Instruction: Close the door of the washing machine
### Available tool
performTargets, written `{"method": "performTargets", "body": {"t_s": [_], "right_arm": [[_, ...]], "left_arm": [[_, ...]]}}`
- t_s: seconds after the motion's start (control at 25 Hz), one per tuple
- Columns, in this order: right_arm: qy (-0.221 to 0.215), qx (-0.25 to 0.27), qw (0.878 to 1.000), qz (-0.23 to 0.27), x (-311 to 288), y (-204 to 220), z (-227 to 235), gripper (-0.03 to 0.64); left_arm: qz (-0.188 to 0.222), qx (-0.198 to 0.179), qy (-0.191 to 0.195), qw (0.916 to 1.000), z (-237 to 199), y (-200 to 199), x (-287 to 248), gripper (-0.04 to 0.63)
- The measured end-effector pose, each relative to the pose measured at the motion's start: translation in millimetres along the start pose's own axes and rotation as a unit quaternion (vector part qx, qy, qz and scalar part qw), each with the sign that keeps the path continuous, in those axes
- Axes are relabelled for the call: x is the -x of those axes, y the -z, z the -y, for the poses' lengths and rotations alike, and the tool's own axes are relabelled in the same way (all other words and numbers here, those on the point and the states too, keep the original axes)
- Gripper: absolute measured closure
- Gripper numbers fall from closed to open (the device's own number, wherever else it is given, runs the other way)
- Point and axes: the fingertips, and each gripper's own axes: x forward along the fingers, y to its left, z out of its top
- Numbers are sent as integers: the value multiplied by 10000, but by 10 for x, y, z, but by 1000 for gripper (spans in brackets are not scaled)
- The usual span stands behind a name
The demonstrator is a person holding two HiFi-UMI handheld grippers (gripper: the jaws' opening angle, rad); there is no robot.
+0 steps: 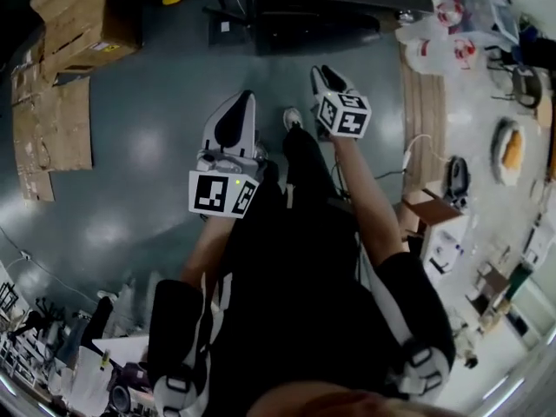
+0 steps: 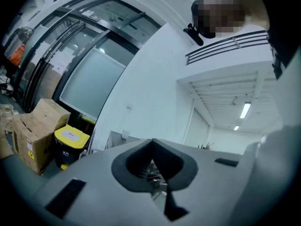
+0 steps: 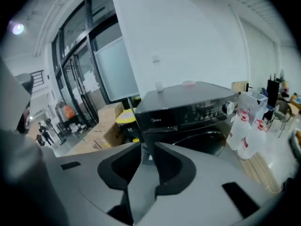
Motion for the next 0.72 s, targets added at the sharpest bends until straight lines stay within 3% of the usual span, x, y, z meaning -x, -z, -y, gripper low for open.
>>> {"method": "performTargets", "body": {"t_s": [0.28, 0.56, 0.72], "right_arm": [[-528, -167, 9939, 955, 1221, -569, -212, 532], [-261, 8, 9838, 1775, 2160, -783, 20, 577], [-299, 12, 9800, 1966, 2424, -861, 123, 589]], "left_arm": [[190, -302, 33, 9994, 541, -357, 197, 589], [281, -343, 80, 9990, 1069, -448, 244, 589], [295, -398, 75, 9987, 1305, -426, 154, 589]]}}
